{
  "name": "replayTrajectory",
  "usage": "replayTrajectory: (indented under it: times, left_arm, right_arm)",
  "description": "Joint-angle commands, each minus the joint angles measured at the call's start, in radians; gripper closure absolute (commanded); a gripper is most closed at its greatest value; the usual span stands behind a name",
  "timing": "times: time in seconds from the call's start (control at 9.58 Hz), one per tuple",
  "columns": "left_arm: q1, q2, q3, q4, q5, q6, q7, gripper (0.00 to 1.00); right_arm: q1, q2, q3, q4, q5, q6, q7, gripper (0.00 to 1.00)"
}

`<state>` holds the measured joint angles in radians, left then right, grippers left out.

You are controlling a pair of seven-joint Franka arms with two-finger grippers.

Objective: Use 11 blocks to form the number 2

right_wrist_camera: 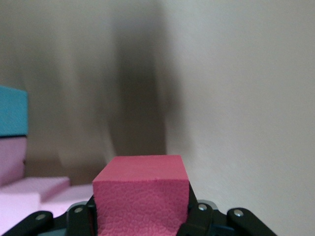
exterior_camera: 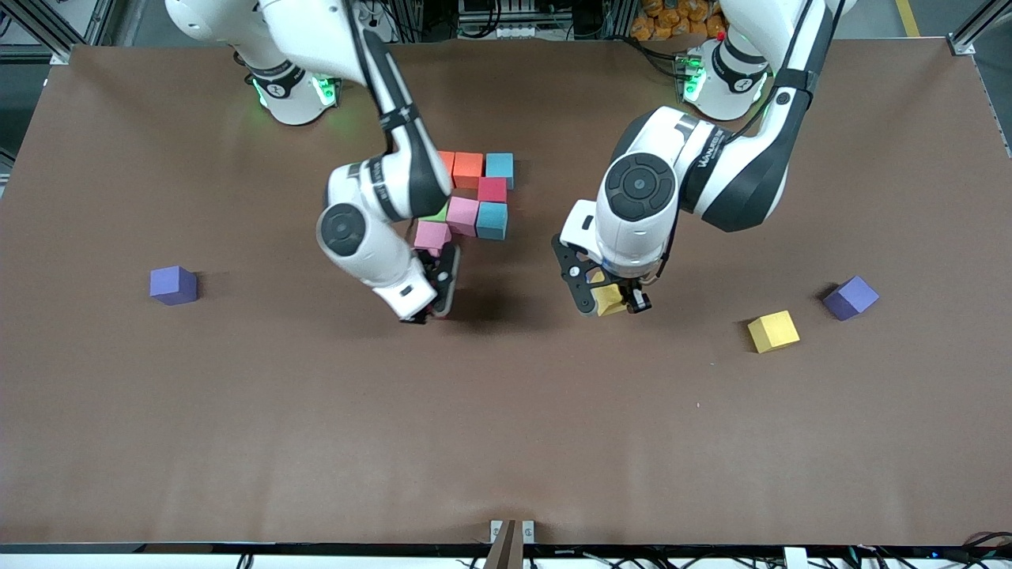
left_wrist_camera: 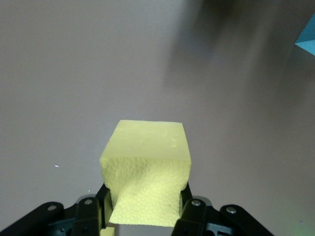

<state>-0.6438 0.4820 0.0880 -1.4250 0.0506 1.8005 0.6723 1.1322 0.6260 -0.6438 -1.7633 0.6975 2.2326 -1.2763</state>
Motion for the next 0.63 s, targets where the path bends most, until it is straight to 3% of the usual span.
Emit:
replayTrajectory:
  times: [0.0, 0.52]
  left_arm:
    - [0.018, -0.051, -0.007, -0.038, 0.003, -0.038, 0.030, 1.00]
    - [0.039, -0.101, -0.007, -0.100, 0.003, -0.039, 0.030, 1.00]
  right_arm:
    - [0.026, -0.006, -0.005, 0.001, 0.002, -0.001, 0.009, 0.61]
    - [0.080, 0.023, 0.039, -0.007, -0.003, 0.051, 0.072, 0.63]
